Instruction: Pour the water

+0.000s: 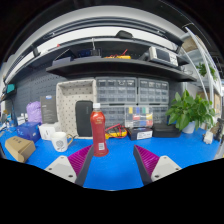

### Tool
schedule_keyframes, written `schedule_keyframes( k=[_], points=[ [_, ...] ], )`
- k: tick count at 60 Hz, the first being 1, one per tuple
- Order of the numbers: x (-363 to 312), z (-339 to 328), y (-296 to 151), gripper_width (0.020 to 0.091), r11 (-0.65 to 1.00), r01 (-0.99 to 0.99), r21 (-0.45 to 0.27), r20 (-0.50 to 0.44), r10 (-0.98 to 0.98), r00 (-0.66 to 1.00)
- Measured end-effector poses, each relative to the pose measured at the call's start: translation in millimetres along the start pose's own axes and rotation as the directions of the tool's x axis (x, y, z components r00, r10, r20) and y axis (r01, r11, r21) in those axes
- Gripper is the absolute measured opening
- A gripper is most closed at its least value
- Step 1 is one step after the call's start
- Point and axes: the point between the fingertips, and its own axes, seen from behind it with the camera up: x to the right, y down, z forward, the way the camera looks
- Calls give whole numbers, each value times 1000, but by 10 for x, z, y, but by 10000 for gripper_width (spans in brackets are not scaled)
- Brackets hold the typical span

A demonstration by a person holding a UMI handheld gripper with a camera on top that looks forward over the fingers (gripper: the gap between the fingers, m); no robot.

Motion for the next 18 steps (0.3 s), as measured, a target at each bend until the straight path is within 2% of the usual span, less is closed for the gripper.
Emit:
schedule_keyframes(
  k=[18],
  points=[
    [-25,-69,-30,815,1000,-4,14,16,4,1000]
  ],
)
